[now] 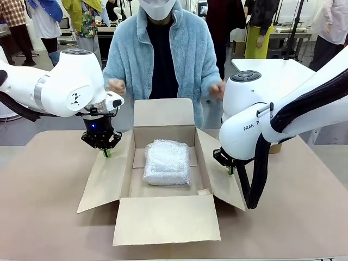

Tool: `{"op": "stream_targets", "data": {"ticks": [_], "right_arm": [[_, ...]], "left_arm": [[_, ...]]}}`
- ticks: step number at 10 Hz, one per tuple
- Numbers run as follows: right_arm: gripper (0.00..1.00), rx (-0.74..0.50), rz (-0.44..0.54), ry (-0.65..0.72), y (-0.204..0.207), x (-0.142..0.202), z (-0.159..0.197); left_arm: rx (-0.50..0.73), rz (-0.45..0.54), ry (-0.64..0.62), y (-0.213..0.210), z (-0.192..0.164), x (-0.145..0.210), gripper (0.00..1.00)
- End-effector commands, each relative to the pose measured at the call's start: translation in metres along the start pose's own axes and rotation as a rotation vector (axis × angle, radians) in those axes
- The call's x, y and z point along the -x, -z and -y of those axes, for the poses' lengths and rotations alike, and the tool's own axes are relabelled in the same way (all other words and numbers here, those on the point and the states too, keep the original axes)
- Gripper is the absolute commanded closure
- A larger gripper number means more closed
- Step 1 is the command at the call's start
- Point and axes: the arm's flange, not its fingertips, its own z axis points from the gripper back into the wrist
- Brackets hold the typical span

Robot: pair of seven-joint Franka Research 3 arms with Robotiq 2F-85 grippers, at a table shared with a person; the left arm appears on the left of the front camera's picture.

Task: Wrap the clocks to prevent damage.
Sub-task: Once the human has placed the objects inside and stepped back, release both hands from the side flaps of the Package Box.

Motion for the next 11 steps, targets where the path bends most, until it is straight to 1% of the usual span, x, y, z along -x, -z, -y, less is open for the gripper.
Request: {"op": "stream_targets", "data": {"ticks": [1, 3, 4, 5, 6, 7, 8, 9, 10, 11], "right_arm": [[0.99, 0.017, 0.004, -0.001, 0.000, 0.002, -0.001], [0.99, 0.000, 0.000, 0.000, 0.000, 0.000, 0.000], [0.99, -0.017, 0.074, -0.085, -0.036, 0.008, 0.014], [0.99, 0.012, 0.097, -0.140, -0.071, 0.015, 0.030], [0.99, 0.064, 0.129, -0.142, -0.106, 0.026, 0.047], [0.99, 0.122, 0.147, -0.136, -0.145, 0.033, 0.058], [0.99, 0.131, 0.180, -0.131, -0.196, 0.041, 0.065], [0.99, 0.141, 0.206, -0.138, -0.231, 0.049, 0.069], [0.99, 0.161, 0.205, -0.155, -0.250, 0.052, 0.070], [0.99, 0.261, 0.197, -0.094, -0.250, 0.046, 0.068]], "left_arm": [[-0.012, -0.003, 0.010, 0.000, 0.001, -0.002, 1.00], [0.000, 0.000, 0.000, 0.000, 0.000, 0.000, 1.00], [0.011, 0.010, 0.079, -0.034, -0.020, 0.002, 1.00], [0.058, 0.030, 0.118, -0.071, -0.041, 0.005, 1.00], [0.081, 0.040, 0.160, -0.106, -0.060, 0.013, 1.00], [0.096, 0.045, 0.175, -0.141, -0.074, 0.017, 1.00], [0.104, 0.060, 0.190, -0.180, -0.081, 0.020, 1.00], [0.104, 0.073, 0.210, -0.205, -0.084, 0.029, 1.00], [0.127, 0.063, 0.244, -0.220, -0.086, 0.037, 1.00], [0.070, 0.061, 0.251, -0.225, -0.085, 0.035, 1.00]]}}
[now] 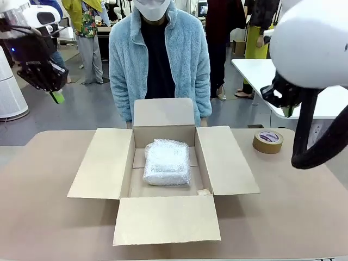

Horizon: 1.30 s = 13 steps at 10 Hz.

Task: Wrap the clocks to prevent damage.
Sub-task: Once the human has placed the objects inside and stepped back, release both hands from the side flaps of the Package Box.

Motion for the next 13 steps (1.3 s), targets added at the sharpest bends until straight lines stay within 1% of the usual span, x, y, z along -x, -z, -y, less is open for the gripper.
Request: {"op": "stream_targets", "data": {"ticks": [1, 5, 6, 7, 8, 9, 10, 11, 12, 13], "right_arm": [[0.99, -0.038, 0.000, -0.005, 0.020, 0.000, -0.006], [0.99, -0.038, 0.000, -0.005, 0.020, 0.000, -0.006], [0.99, -0.007, -0.004, -0.009, 0.015, 0.000, -0.005], [0.99, -0.042, 0.026, -0.378, 0.013, 0.002, 0.014], [0.99, 0.001, 0.051, -0.504, 0.015, 0.005, 0.032], [0.99, 0.016, 0.085, -0.629, 0.020, 0.008, 0.048], [0.99, 0.057, 0.144, -0.804, 0.029, 0.016, 0.061], [0.99, 0.032, 0.149, -0.895, 0.038, 0.020, 0.070], [0.99, 0.031, 0.132, -0.957, 0.048, 0.023, 0.077], [0.99, -0.032, 0.155, -1.029, 0.053, 0.027, 0.084]], "left_arm": [[0.003, 0.007, -0.013, 0.013, -0.002, -0.003, 1.00], [0.003, 0.007, -0.013, 0.013, -0.002, -0.003, 1.00], [0.001, -0.011, -0.003, 0.012, -0.001, -0.003, 1.00], [0.087, -0.101, 0.337, 0.004, -0.017, -0.009, 1.00], [0.093, -0.157, 0.530, 0.000, -0.037, -0.011, 1.00], [0.126, -0.185, 0.660, -0.006, -0.055, -0.015, 1.00], [0.142, -0.203, 0.804, -0.008, -0.070, -0.017, 1.00], [0.099, -0.196, 0.914, -0.006, -0.078, -0.012, 1.00], [0.087, -0.189, 0.997, -0.005, -0.085, -0.007, 1.00], [0.068, -0.188, 1.068, -0.003, -0.091, -0.003, 1.00]]}}
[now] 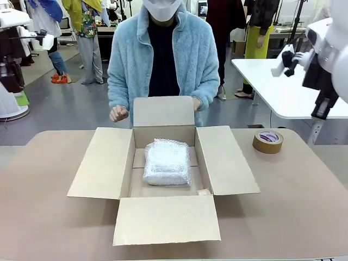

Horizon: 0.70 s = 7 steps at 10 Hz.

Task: Wrap the clocks to prevent damage.
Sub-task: Once the human has placed the objects inside and stepped back, release both hands from the side flaps of the Package Box.

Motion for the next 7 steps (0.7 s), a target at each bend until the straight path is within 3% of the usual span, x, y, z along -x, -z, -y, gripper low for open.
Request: {"op": "stream_targets", "data": {"ticks": [1, 2, 3, 4, 5, 7], "right_arm": [[0.99, -0.044, 0.115, -0.105, 0.008, 0.015, -0.004], [0.99, 0.005, 0.051, 0.130, 0.004, 0.002, 0.001], [0.99, -0.014, 0.046, -0.061, 0.005, 0.007, -0.001], [0.99, -0.015, 0.061, -0.024, 0.005, 0.011, 0.000], [0.99, -0.108, 0.031, -0.162, 0.001, 0.010, 0.002], [0.99, -0.256, 0.006, -0.270, -0.008, 0.006, 0.022]], "left_arm": [[-0.079, -0.034, 0.141, 0.004, 0.002, 0.013, 1.00], [-0.109, 0.024, 0.046, 0.003, 0.004, 0.013, 1.00], [-0.024, -0.030, 0.088, -0.001, -0.002, 0.005, 1.00], [-0.054, -0.022, 0.097, -0.002, -0.002, 0.007, 1.00], [-0.031, -0.026, 0.172, 0.004, -0.001, 0.003, 1.00], [-0.032, -0.010, 0.308, 0.003, 0.002, -0.001, 1.00]]}}
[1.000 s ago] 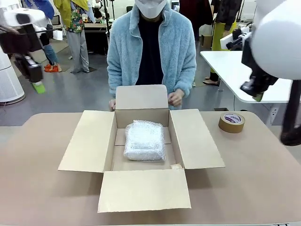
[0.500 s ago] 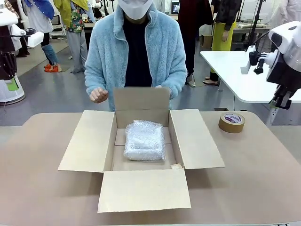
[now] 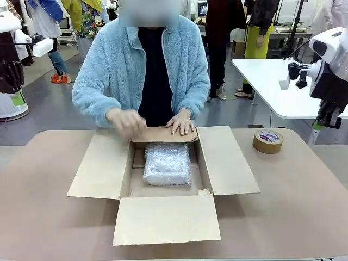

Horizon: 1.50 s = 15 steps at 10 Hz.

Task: Wrap the clocks to prevent damage.
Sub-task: Once the human has placed the objects inside and stepped back, release both hands from the side flaps of the Package Box, then push the right (or left) flap of the Package Box to close it.

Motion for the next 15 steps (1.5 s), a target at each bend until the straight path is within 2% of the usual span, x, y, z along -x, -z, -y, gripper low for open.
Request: {"op": "stream_targets", "data": {"ticks": [1, 4, 5, 6, 7, 15], "right_arm": [[0.99, -0.156, -0.032, -0.077, -0.023, -0.003, 0.026], [0.99, -0.199, -0.043, -0.095, -0.029, -0.013, 0.044], [0.99, -0.206, -0.051, -0.096, -0.026, -0.014, 0.048], [0.99, -0.211, -0.049, -0.098, -0.020, -0.016, 0.052], [0.99, -0.175, -0.050, -0.081, -0.028, -0.012, 0.043], [0.99, -0.175, -0.050, -0.081, -0.028, -0.012, 0.043]], "left_arm": [[0.007, 0.037, 0.105, 0.002, 0.001, 0.002, 1.00], [0.035, 0.054, 0.183, 0.005, 0.001, -0.007, 1.00], [0.036, 0.055, 0.187, 0.006, 0.000, -0.009, 1.00], [0.029, 0.074, 0.139, 0.005, -0.003, -0.012, 1.00], [0.022, 0.045, 0.161, 0.005, 0.000, -0.009, 1.00], [0.022, 0.045, 0.161, 0.005, 0.000, -0.009, 1.00]]}}
